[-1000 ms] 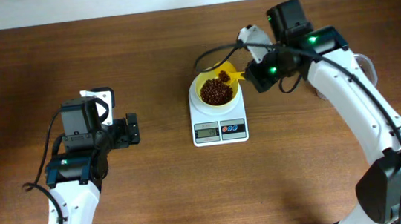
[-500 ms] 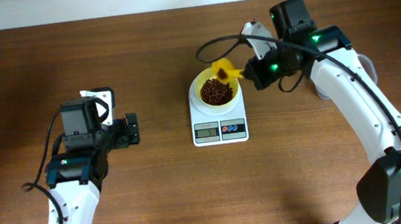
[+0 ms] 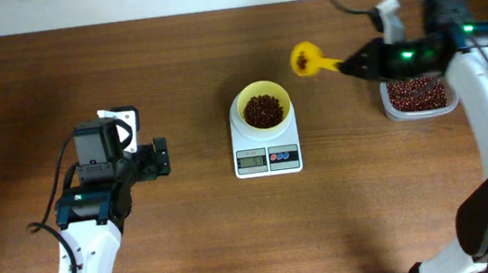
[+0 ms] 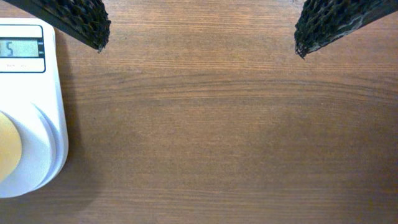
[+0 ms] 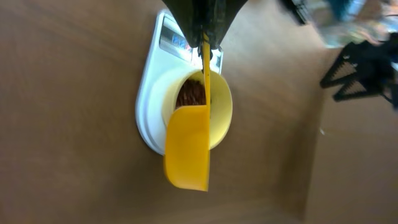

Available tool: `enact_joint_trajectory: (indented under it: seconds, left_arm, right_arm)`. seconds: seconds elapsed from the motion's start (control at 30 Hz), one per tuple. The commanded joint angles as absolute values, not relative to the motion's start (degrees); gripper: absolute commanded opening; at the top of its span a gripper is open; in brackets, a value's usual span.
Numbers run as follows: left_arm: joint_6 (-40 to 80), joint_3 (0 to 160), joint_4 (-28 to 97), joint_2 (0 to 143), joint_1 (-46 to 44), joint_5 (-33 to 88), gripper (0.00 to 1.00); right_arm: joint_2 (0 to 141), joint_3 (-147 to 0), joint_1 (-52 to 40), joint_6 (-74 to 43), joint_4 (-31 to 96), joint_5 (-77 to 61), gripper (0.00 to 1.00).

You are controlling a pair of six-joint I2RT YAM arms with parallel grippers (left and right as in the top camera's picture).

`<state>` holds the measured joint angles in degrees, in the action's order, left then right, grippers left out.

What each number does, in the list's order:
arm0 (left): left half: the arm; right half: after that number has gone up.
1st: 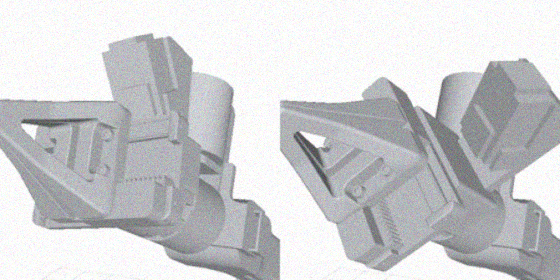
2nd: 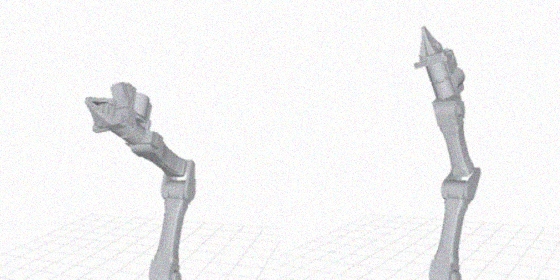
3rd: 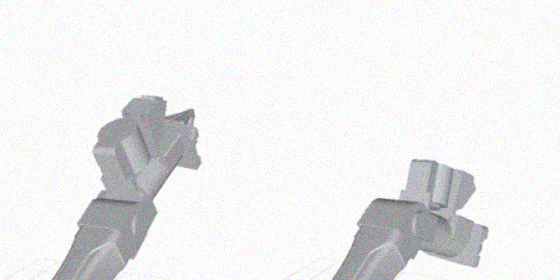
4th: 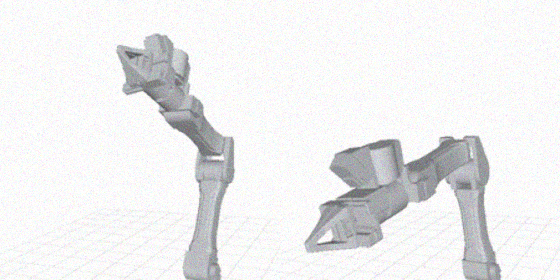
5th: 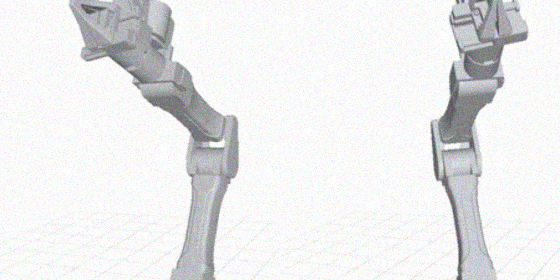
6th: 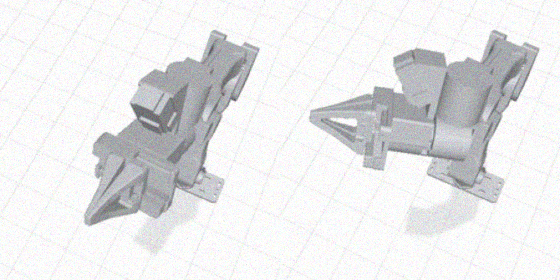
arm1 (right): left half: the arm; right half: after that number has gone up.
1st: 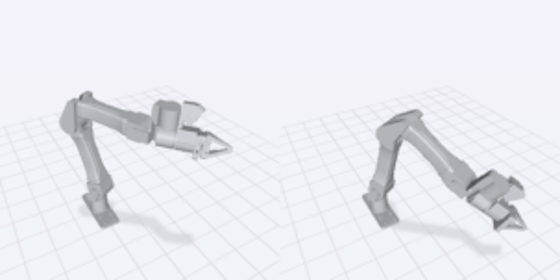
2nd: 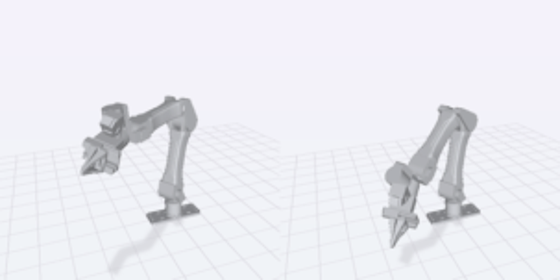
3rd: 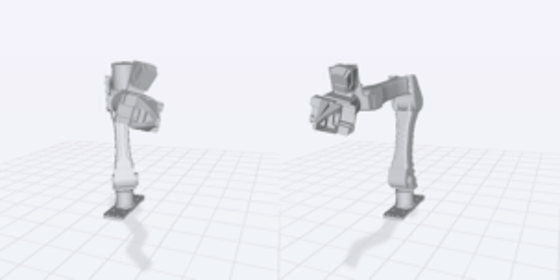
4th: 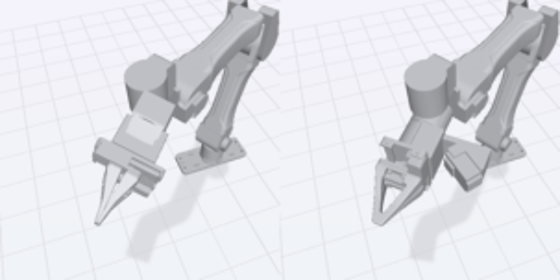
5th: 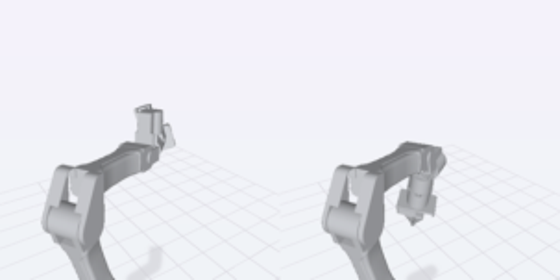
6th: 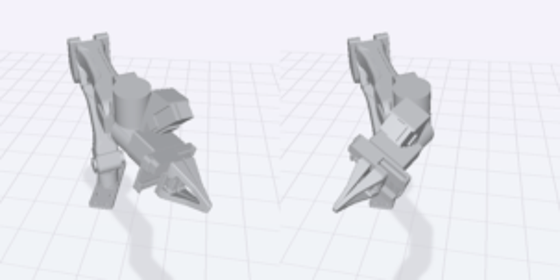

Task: Scoop item into bowl and weigh 50g on scale
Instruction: 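Move the scoop with the right gripper back into the bean tub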

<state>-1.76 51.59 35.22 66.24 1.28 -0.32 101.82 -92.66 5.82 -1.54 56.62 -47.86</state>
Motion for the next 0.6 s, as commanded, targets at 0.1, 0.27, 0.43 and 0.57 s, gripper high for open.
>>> enact_joint_trajectory:
  seconds: [0.1,0.27,0.43,0.57]
  left_arm:
    - [-2.46,51.42,35.20,66.54,1.56,-0.69,0.99]
    - [-2.46,51.42,35.20,66.54,1.56,-0.69,0.99]
    - [-2.44,51.42,35.22,66.54,1.56,-0.69,0.99]
    - [-2.46,51.42,35.20,66.54,1.56,-0.69,0.99]
  right_arm:
    - [100.64,-92.58,24.93,-2.39,67.02,-53.06,0.04]
    - [100.64,-92.55,33.50,0.16,73.32,-35.20,0.04]
    - [100.64,-92.55,33.30,2.85,72.34,-29.26,0.04]
    - [100.64,-92.55,27.53,4.21,67.66,-18.68,0.04]
